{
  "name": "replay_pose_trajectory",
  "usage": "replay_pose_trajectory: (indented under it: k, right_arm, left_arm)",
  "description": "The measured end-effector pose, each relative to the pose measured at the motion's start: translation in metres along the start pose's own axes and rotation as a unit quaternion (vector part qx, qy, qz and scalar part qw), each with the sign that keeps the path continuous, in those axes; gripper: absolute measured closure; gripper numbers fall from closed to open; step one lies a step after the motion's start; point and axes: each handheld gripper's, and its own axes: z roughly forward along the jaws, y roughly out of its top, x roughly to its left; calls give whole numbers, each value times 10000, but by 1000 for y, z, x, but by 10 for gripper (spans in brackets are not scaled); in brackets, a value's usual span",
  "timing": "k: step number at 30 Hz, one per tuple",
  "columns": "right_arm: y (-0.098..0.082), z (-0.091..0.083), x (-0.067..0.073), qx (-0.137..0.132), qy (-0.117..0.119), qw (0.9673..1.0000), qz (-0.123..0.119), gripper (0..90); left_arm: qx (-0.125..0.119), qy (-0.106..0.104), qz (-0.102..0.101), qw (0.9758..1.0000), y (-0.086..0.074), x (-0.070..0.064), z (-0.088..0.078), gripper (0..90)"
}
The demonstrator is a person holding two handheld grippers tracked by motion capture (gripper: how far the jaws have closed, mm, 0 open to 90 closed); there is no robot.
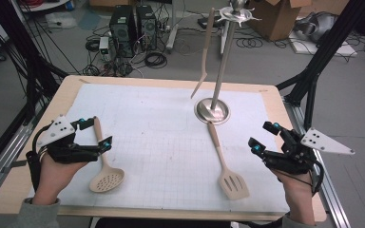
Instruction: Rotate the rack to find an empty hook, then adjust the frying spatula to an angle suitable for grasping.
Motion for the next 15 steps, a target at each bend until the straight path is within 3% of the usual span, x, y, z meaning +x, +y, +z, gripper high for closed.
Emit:
replay_pose_trajectory:
  k: [8, 15]
  right_arm:
    - [-12, 8, -1, 173, -31, 9998, 88, 207]
    - [-24, 19, -2, 457, -227, 9987, 27, 207]
  left_arm:
    - [-43, -1, 35, 10000, 0, -3, -1, 134]
    - [35, 1, 96, 9999, -4, -6, -1, 135]
